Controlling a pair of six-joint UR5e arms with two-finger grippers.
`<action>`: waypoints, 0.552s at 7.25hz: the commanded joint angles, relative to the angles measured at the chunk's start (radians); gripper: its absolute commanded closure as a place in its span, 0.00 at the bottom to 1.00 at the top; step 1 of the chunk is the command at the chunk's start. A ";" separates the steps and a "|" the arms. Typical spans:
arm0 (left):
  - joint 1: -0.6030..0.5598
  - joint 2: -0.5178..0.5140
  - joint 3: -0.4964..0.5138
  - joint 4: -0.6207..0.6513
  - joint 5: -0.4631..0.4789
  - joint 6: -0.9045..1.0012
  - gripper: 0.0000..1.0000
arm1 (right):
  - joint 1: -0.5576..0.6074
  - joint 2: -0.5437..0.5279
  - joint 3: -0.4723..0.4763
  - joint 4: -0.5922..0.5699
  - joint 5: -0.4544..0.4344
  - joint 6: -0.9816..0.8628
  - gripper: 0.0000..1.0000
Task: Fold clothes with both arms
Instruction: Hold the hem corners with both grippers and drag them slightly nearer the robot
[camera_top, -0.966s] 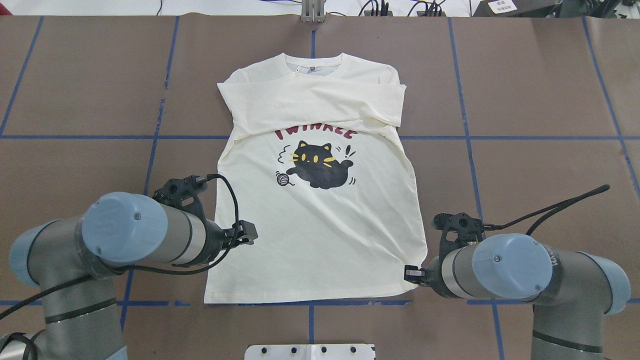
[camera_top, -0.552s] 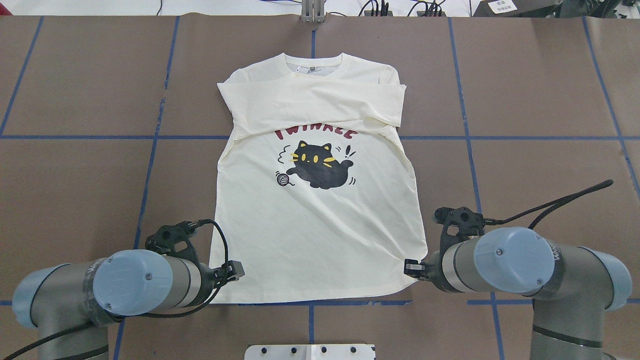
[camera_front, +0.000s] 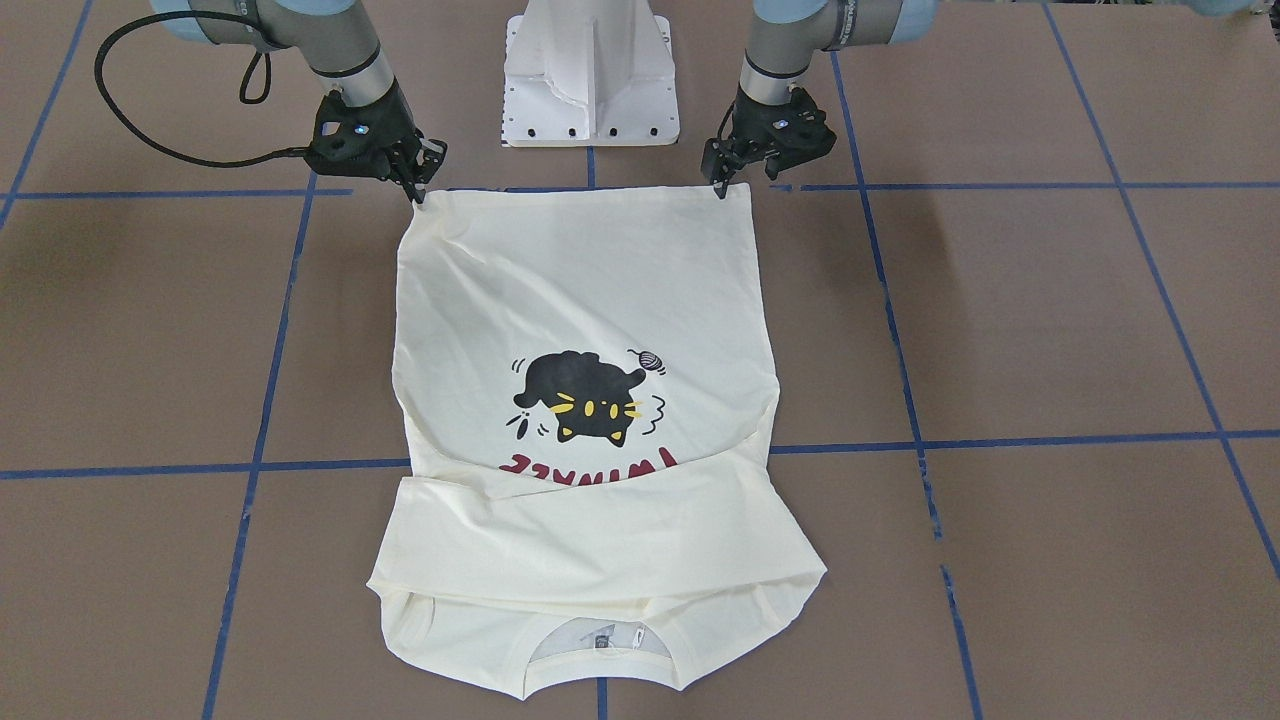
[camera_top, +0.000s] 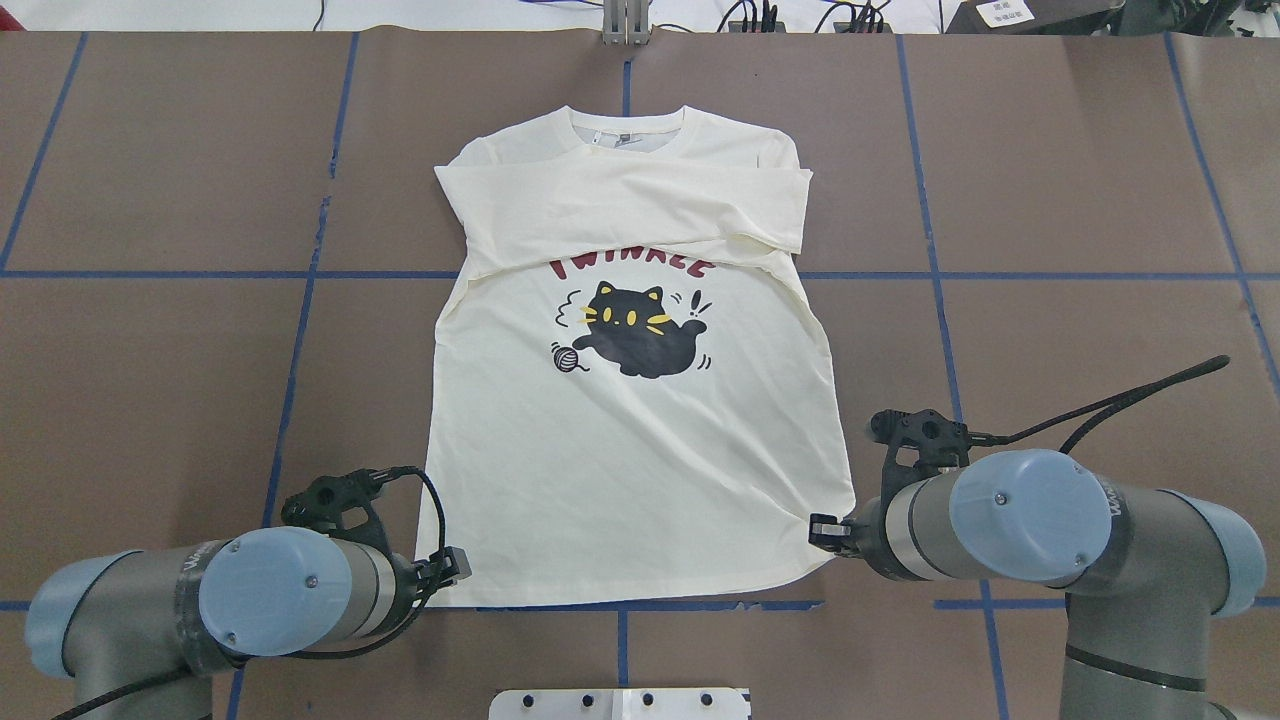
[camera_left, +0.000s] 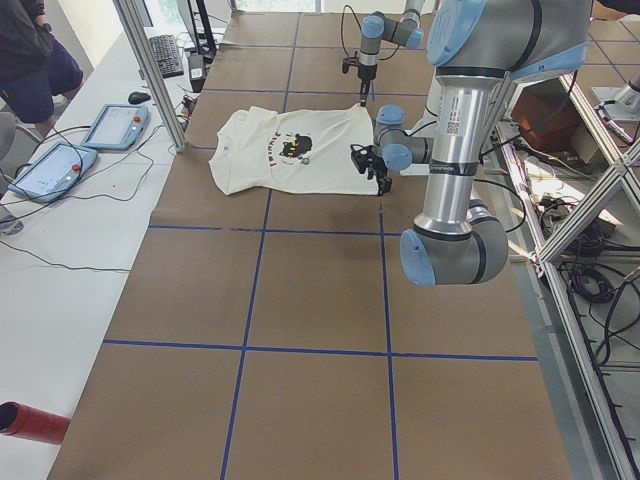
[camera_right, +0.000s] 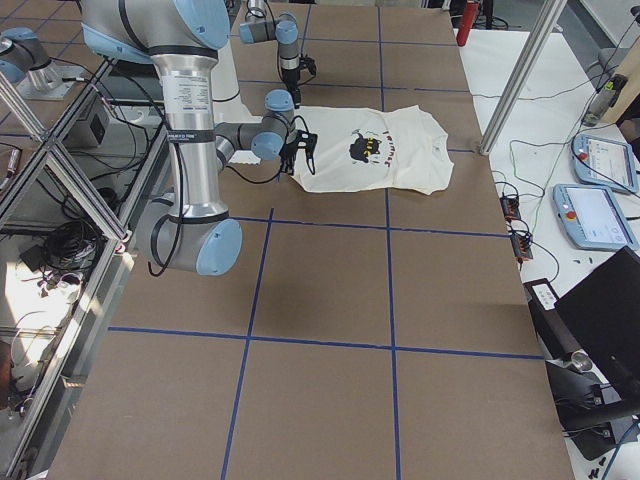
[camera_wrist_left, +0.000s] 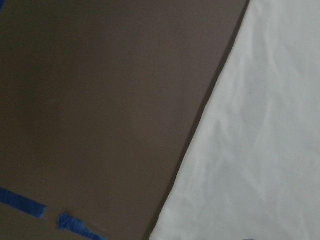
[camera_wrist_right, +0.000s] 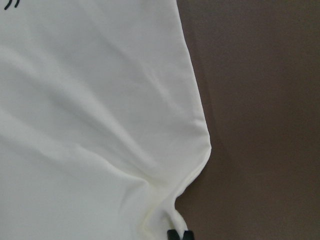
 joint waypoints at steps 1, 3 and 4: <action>0.016 -0.003 0.004 0.012 0.011 -0.001 0.14 | 0.003 0.000 0.000 0.001 0.001 -0.001 1.00; 0.018 -0.008 0.016 0.011 0.013 0.002 0.16 | 0.005 0.000 0.000 0.001 0.001 -0.004 1.00; 0.021 -0.011 0.037 0.009 0.013 0.004 0.17 | 0.006 0.000 0.000 0.001 0.002 -0.004 1.00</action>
